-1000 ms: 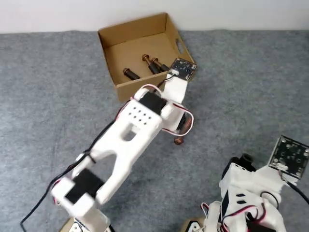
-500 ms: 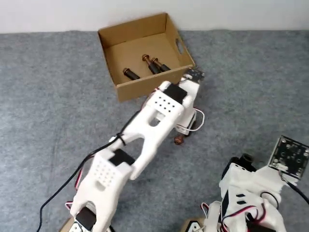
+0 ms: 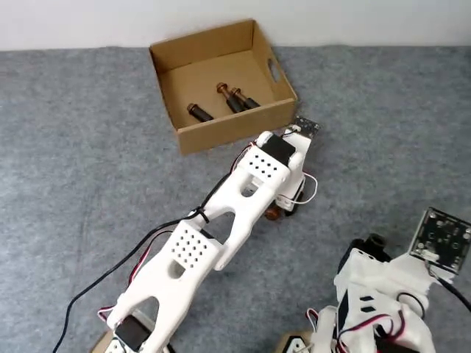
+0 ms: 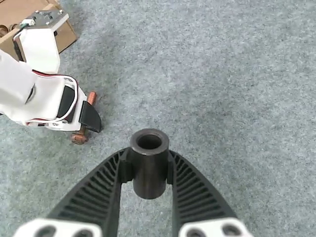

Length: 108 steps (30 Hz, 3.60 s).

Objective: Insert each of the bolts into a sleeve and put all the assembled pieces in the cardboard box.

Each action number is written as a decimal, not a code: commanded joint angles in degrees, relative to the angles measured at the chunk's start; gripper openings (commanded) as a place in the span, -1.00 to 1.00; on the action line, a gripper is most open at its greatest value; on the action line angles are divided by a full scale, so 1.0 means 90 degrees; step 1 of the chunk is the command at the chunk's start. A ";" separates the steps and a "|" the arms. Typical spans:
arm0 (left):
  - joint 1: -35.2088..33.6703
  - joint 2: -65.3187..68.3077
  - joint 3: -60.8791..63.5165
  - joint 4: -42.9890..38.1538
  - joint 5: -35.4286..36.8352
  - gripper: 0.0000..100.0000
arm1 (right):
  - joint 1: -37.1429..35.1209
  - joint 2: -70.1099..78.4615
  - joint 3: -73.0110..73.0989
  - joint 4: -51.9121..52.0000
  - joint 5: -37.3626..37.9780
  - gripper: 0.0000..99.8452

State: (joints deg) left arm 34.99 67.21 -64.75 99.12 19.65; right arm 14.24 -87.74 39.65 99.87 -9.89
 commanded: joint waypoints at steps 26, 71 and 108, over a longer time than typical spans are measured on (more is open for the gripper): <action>-0.1553 -0.3409 0.3082 0.0166 0.3888 -0.99 | 0.0063 -0.0024 -0.0049 -0.0093 0.0010 -0.98; -0.3438 -0.6027 0.5748 0.0156 -0.0752 -0.67 | 0.0073 -0.0024 -0.0049 -0.0093 0.0010 -0.98; -0.2882 -0.3663 0.5700 -0.0137 -0.9455 -0.67 | 0.0073 -0.0005 0.0127 -0.0239 0.0039 -0.98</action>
State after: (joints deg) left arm 9.58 33.36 -12.79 99.12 -64.84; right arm 14.24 -87.74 41.14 99.16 -9.89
